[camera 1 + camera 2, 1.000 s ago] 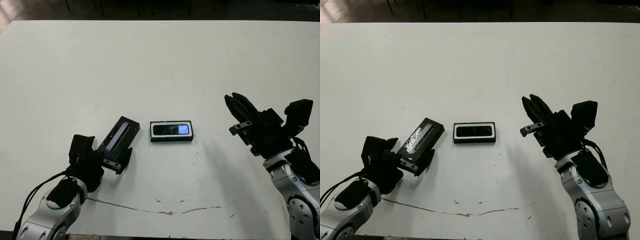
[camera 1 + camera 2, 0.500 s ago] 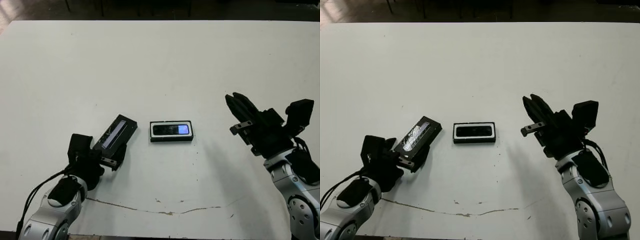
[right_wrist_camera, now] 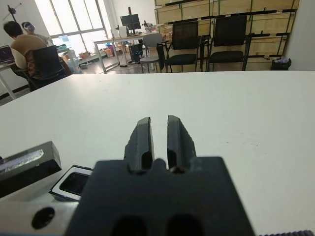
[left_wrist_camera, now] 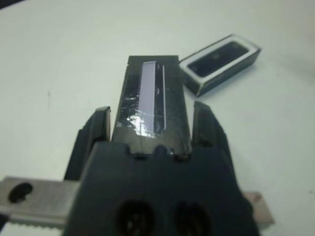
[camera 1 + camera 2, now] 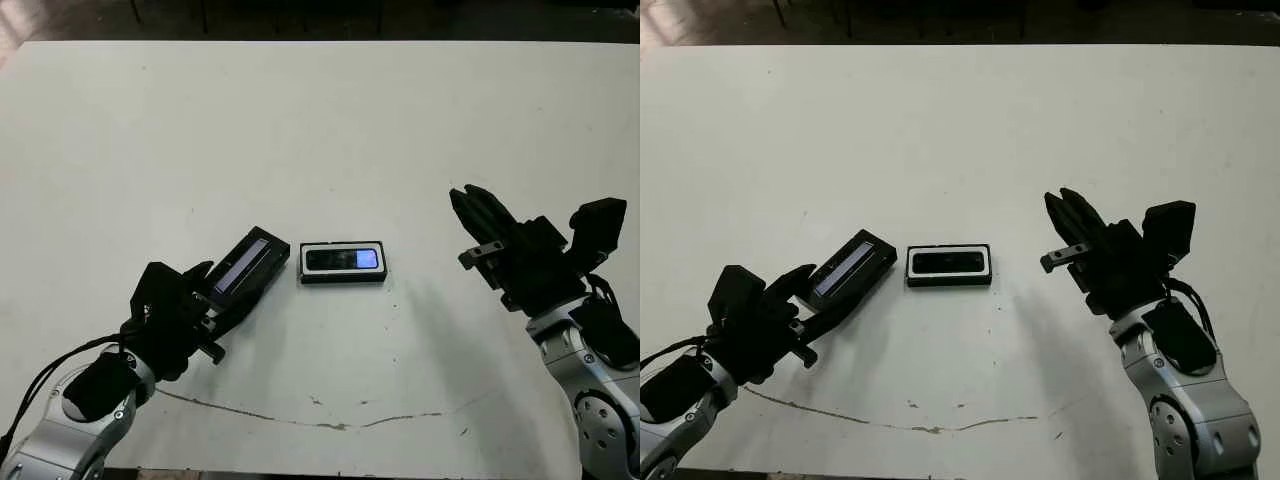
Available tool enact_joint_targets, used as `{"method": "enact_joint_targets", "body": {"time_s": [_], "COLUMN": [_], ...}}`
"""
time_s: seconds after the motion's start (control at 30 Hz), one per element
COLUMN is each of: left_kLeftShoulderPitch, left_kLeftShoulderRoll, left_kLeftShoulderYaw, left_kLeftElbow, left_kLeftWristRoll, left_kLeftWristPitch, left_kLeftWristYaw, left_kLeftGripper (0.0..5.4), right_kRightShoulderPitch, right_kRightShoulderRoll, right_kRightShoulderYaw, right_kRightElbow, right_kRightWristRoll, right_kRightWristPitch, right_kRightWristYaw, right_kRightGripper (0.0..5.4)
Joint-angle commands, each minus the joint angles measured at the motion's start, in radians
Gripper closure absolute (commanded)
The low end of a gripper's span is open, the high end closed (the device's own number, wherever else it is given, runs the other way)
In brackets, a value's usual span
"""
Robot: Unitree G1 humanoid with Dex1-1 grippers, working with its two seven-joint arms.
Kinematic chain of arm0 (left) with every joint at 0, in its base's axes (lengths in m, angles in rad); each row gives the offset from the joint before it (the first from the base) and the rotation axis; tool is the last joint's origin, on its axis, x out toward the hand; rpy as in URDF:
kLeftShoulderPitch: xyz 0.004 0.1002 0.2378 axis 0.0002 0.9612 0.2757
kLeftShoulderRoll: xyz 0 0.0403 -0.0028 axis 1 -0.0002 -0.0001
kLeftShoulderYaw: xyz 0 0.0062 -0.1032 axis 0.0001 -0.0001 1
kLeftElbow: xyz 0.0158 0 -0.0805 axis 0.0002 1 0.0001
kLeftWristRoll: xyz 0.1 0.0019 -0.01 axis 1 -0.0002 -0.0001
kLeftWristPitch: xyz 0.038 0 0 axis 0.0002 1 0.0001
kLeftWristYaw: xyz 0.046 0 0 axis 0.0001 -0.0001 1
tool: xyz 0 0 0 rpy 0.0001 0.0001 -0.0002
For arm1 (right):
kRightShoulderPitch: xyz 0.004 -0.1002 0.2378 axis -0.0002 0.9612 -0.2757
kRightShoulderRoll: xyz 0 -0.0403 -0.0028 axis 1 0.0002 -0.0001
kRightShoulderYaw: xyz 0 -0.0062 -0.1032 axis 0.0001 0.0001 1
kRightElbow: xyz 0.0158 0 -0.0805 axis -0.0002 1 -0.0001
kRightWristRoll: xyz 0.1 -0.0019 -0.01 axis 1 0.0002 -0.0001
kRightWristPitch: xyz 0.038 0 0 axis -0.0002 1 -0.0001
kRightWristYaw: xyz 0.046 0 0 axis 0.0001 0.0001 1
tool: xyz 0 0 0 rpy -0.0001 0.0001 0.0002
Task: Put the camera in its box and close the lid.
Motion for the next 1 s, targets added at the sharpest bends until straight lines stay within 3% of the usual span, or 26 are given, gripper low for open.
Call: {"method": "enact_joint_targets", "body": {"time_s": [0.03,0.27,0.47,0.6,0.8,1.0], "left_kLeftShoulderPitch": [-0.031,-0.236,-0.407,-0.515,-0.654,-0.757], "left_kLeftShoulderRoll": [0.037,0.141,0.200,0.237,0.234,0.213], "left_kLeftShoulderYaw": [0.037,0.125,0.129,0.081,-0.037,-0.142], "left_kLeftElbow": [0.008,0.137,0.284,0.411,0.736,0.942], "left_kLeftWristRoll": [-0.034,-0.091,-0.095,-0.085,-0.065,-0.016], "left_kLeftWristPitch": [0.006,-0.019,-0.041,-0.060,-0.241,-0.298], "left_kLeftWristYaw": [-0.039,-0.151,-0.209,-0.284,-0.527,-0.672], "left_kLeftGripper": [3.64,3.64,3.64,3.64,3.64,3.64], "right_kRightShoulderPitch": [0.004,0.003,0.006,0.007,0.006,0.003], "right_kRightShoulderRoll": [-0.009,-0.007,-0.011,-0.017,-0.012,-0.015], "right_kRightShoulderYaw": [0.003,0.003,-0.002,-0.008,-0.008,-0.017], "right_kRightElbow": [0.010,0.002,-0.001,-0.007,-0.015,-0.018], "right_kRightWristRoll": [-0.007,-0.008,-0.006,-0.001,0.001,0.007], "right_kRightWristPitch": [0.010,0.018,0.012,0.021,0.028,0.031], "right_kRightWristYaw": [-0.004,-0.012,-0.011,-0.011,-0.021,-0.025], "right_kRightGripper": [5.40,5.40,5.40,5.40,5.40,5.40]}}
